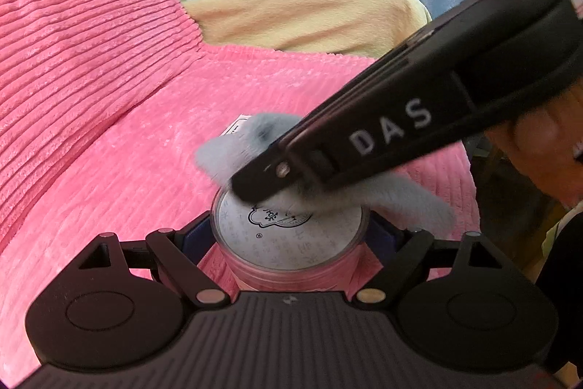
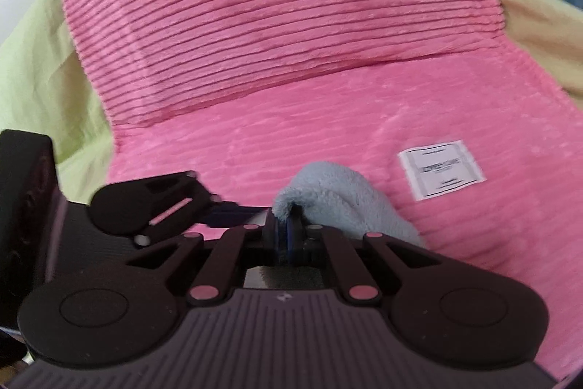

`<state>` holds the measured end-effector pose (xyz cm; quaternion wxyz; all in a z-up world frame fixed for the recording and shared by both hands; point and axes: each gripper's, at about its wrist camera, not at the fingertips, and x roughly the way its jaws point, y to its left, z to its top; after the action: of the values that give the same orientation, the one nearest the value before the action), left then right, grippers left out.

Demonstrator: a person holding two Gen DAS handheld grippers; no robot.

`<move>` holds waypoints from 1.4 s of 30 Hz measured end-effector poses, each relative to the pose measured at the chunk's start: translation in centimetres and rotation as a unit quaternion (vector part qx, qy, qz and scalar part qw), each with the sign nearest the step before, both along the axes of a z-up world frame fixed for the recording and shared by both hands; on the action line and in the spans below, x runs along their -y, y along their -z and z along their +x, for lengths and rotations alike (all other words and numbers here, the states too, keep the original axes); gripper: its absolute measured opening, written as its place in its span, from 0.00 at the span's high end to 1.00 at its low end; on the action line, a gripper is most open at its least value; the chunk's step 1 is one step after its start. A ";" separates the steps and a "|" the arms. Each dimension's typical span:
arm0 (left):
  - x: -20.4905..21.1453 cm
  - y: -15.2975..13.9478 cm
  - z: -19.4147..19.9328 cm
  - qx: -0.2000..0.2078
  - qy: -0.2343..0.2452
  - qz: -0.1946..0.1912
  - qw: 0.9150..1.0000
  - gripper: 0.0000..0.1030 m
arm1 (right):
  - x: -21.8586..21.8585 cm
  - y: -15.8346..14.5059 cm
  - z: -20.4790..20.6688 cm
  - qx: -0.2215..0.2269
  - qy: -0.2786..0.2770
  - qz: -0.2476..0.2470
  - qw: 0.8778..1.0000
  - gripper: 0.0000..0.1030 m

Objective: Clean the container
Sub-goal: 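Hold the jar with the left gripper while the right gripper keeps wiping the lid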

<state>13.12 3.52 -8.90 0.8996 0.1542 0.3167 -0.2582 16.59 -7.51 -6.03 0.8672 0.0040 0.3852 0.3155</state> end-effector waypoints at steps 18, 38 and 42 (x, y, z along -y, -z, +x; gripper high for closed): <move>0.1 0.0 -0.2 0.001 0.000 0.003 1.000 0.17 | 2.3 0.4 -2.2 -0.051 0.008 0.061 0.997 0.98; 0.2 0.0 -0.3 0.001 0.000 0.008 1.000 0.17 | 0.3 0.5 -1.8 -0.024 -0.001 0.045 0.999 0.98; 0.6 -0.1 -0.5 0.002 -0.002 0.010 1.000 0.17 | 1.0 0.4 -1.3 -0.007 0.025 0.026 0.999 0.98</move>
<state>12.66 2.91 -8.84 0.8991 0.1631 0.3176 -0.2533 15.33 -8.46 -6.38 0.8718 0.0388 0.3824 0.3036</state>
